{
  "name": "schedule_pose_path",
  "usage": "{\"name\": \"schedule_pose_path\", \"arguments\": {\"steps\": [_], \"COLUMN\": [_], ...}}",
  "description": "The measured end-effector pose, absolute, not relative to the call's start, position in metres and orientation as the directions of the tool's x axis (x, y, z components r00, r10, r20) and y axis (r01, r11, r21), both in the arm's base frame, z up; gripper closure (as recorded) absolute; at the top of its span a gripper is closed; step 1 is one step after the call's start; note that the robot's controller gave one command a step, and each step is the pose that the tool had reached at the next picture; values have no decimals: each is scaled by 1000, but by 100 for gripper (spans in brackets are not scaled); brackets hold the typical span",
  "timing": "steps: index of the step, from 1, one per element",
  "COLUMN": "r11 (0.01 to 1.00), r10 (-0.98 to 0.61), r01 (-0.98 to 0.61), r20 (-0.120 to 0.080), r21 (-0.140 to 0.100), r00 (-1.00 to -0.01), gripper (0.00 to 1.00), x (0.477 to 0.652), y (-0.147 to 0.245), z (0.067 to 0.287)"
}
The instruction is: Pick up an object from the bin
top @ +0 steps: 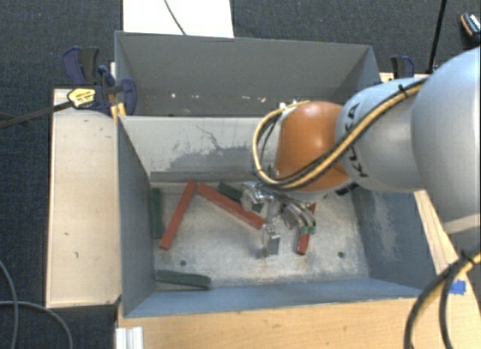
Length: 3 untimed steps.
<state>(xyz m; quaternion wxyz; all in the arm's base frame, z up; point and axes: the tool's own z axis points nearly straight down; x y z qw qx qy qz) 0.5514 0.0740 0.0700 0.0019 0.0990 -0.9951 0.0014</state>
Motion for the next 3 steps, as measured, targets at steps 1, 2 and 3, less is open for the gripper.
{"name": "schedule_pose_path", "arguments": {"steps": [1,2,3], "r11": [990,991,998], "r10": [-144,-135,-60], "r01": [-144,-135,-60], "r20": [-6,-11,3], "r21": [-5,4,2], "r00": [-990,-991,-998], "gripper": [0,0,0], "x": [580,575,582], "y": [-27,51,68], "z": [71,139,67]}}
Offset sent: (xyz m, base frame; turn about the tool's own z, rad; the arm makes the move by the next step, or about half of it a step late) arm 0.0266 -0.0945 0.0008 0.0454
